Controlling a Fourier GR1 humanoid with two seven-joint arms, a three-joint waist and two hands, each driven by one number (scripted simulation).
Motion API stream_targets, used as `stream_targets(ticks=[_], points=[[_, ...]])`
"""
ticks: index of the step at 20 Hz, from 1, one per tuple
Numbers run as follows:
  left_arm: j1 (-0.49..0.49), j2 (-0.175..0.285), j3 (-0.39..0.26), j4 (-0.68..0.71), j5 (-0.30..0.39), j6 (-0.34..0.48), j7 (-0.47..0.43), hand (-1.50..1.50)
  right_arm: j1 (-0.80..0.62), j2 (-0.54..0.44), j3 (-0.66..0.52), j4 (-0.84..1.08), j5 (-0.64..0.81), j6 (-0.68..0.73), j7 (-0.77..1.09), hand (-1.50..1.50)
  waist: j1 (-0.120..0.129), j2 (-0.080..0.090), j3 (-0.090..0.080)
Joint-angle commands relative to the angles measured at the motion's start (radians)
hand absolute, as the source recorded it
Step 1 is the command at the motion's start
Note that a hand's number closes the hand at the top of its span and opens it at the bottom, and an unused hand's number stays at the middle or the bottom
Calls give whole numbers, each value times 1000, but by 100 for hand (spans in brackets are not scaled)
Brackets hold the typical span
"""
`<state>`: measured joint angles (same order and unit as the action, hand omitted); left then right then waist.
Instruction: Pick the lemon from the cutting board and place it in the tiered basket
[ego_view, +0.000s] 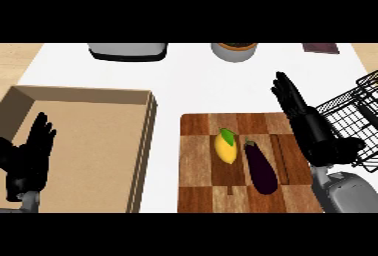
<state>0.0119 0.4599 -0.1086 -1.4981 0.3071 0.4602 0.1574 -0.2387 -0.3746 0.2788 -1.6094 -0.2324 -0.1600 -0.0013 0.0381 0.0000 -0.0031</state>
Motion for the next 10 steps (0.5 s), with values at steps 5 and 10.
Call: stream_targets(ticks=[5, 10], points=[[-101, 91, -71, -22, -166, -59, -85, 0, 23, 173, -43, 33, -18, -156, 2, 150, -48, 2, 4], [-73, 94, -87, -14, -169, -80, -107, 0, 186, 124, -135, 163, 177, -498, 135, -150, -103, 3, -2]])
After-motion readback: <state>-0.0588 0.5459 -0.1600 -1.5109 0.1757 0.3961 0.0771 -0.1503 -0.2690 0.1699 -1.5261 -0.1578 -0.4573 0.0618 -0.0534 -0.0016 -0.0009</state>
